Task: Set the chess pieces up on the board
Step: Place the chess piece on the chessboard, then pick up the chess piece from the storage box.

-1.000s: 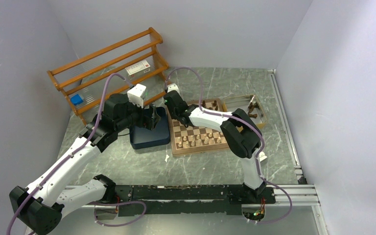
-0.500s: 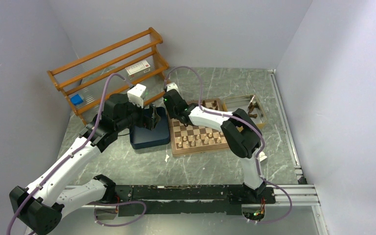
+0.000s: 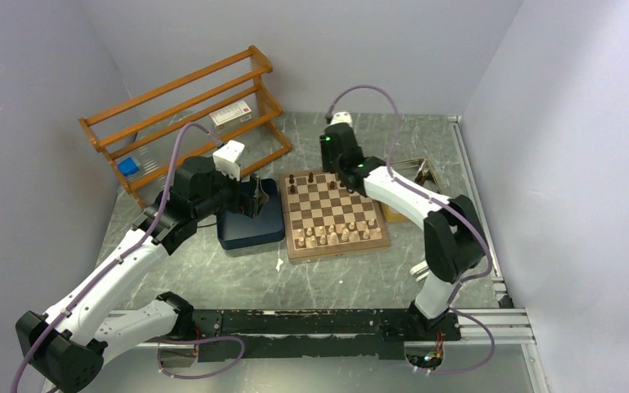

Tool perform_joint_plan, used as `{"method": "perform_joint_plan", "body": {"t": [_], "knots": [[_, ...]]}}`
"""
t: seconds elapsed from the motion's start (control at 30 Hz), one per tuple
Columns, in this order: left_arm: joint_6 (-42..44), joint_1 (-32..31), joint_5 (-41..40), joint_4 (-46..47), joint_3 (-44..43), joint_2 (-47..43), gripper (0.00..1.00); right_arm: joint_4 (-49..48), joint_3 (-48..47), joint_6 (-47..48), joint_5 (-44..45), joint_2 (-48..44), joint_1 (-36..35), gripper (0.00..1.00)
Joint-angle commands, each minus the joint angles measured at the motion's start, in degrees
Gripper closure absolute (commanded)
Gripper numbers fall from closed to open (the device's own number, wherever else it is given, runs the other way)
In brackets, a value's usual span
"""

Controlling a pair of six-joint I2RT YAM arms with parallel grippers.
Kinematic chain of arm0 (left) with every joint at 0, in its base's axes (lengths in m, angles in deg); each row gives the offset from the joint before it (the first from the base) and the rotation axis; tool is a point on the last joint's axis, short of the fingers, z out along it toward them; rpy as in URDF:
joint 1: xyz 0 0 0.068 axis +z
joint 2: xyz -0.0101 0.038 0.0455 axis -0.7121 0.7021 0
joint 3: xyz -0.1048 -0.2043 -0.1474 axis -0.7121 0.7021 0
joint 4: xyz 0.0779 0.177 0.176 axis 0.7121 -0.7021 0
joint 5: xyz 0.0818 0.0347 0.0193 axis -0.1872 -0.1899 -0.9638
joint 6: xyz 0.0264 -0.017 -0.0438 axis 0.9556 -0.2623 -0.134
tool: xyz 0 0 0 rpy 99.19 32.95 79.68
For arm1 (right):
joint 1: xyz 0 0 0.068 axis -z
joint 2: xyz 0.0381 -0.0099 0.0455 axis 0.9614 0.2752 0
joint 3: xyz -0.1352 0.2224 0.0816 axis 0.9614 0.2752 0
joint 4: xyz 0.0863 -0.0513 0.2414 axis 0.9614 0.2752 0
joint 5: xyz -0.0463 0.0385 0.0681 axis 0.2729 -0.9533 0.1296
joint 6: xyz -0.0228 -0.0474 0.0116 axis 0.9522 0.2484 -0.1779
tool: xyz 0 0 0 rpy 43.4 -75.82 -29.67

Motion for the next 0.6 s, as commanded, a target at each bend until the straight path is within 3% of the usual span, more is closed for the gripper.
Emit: {"method": "perform_joint_plan", "body": {"t": [0.0, 0.37, 0.57], "knots": [[0.66, 0.12, 0.96, 1.01, 0.6, -0.03, 0.07, 0.32, 3.38, -0.13, 0.67, -5.05, 4.8, 0.62], [0.78, 0.1, 0.95, 0.91, 0.59, 0.2, 0.07, 4.77, 7.59, -7.24, 2.56, -8.89, 17.56, 0.64], [0.78, 0.08, 0.95, 0.75, 0.51, 0.29, 0.07, 4.64, 10.24, -13.12, 8.66, -8.34, 21.44, 0.64]]}}
